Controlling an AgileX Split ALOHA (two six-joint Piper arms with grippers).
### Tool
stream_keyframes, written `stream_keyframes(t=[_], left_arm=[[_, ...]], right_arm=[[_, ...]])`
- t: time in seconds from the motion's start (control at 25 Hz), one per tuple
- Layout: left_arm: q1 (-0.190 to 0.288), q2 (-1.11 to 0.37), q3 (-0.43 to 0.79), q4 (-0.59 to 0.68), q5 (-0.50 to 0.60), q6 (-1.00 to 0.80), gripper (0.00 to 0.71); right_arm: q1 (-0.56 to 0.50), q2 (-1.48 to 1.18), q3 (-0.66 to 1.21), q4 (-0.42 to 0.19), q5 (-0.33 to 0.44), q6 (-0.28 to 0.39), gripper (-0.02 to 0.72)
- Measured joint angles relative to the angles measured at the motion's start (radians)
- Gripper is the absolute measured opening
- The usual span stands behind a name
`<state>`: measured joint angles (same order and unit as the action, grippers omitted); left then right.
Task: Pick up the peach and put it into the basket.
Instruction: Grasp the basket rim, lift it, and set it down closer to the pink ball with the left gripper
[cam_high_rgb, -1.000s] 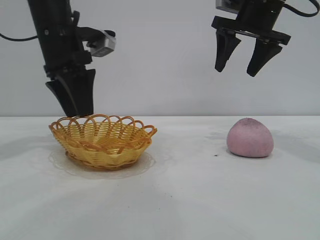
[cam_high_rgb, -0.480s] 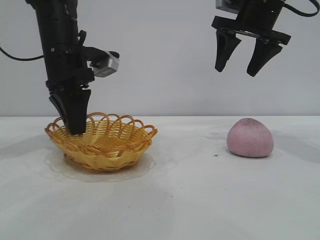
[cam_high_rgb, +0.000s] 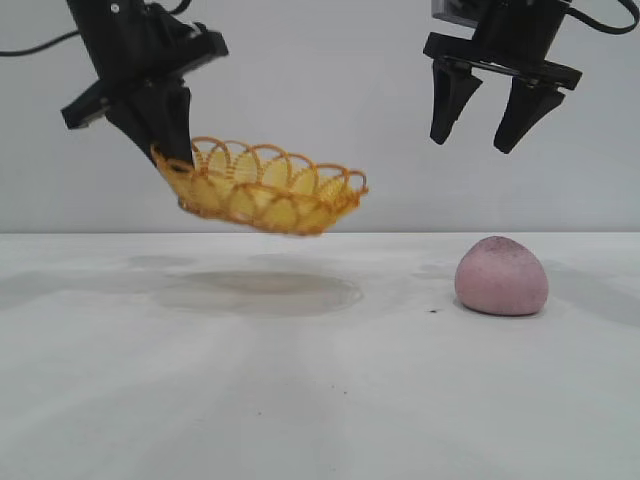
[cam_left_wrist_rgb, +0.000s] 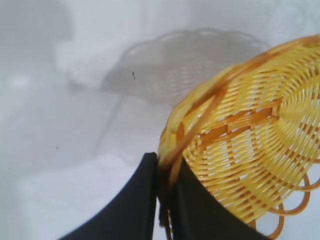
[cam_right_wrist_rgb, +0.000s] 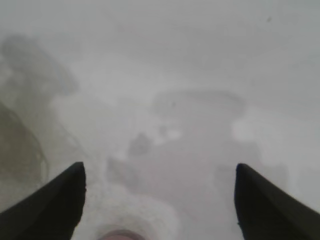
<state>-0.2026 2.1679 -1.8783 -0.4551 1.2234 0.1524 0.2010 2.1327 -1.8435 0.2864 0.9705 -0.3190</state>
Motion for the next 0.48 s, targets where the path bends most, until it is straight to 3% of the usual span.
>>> stream_keyframes(t=[0.24,0.48], left_arm=[[-0.014,-0.022,0.089,-0.08,-0.006,-0.087,0.0],[-0.06,-0.065,0.274,-0.136,-0.156,-0.133,0.0]], right_arm=[[0.0,0.0,0.0,0.002,0.0,0.0,0.529],[0.0,0.0,0.0,0.01,0.0,0.0,0.529]])
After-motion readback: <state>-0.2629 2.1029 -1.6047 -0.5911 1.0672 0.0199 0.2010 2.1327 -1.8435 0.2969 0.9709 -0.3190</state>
